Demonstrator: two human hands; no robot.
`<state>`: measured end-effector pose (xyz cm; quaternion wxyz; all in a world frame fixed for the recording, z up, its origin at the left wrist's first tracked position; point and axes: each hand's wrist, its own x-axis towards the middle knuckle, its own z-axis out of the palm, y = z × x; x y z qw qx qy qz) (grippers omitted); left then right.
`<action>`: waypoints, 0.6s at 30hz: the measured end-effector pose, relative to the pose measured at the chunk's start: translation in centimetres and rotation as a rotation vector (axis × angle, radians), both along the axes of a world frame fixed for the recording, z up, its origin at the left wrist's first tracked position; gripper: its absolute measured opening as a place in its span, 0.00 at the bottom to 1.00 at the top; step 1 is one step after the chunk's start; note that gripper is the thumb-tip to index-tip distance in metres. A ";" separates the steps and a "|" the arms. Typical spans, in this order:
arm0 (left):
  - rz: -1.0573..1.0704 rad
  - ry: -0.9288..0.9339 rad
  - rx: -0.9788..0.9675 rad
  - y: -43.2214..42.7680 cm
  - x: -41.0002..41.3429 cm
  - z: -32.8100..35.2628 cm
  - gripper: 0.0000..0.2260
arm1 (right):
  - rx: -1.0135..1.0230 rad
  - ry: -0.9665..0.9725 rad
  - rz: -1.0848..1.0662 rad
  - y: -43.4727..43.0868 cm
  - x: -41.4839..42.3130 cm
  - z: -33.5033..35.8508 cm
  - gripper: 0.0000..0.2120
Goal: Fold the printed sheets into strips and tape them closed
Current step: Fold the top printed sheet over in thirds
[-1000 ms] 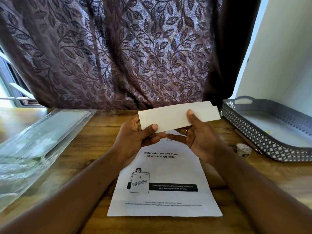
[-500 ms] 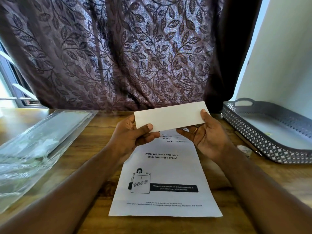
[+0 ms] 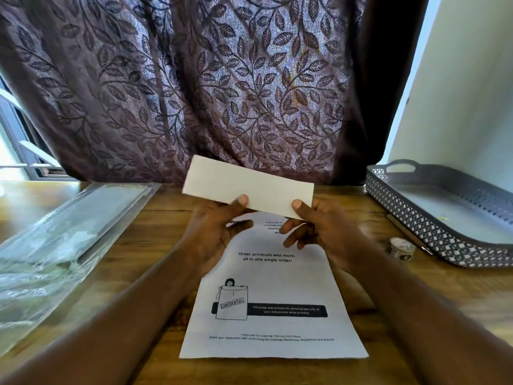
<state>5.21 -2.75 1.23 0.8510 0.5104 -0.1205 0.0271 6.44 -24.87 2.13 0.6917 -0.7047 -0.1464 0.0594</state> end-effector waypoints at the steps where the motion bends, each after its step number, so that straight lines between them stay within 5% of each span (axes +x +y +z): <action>1: -0.042 -0.036 0.041 -0.8 -0.3 -0.1 0.18 | 0.004 -0.014 0.010 0.5 -0.2 0.0 0.15; 9: -0.023 -0.036 0.191 -4.4 -1.6 -1.0 0.18 | 0.001 -0.147 0.035 2.8 -1.8 0.2 0.15; 18: 0.043 0.056 -0.102 -3.0 -1.2 0.6 0.13 | 0.014 -0.142 0.080 2.0 -1.0 0.0 0.12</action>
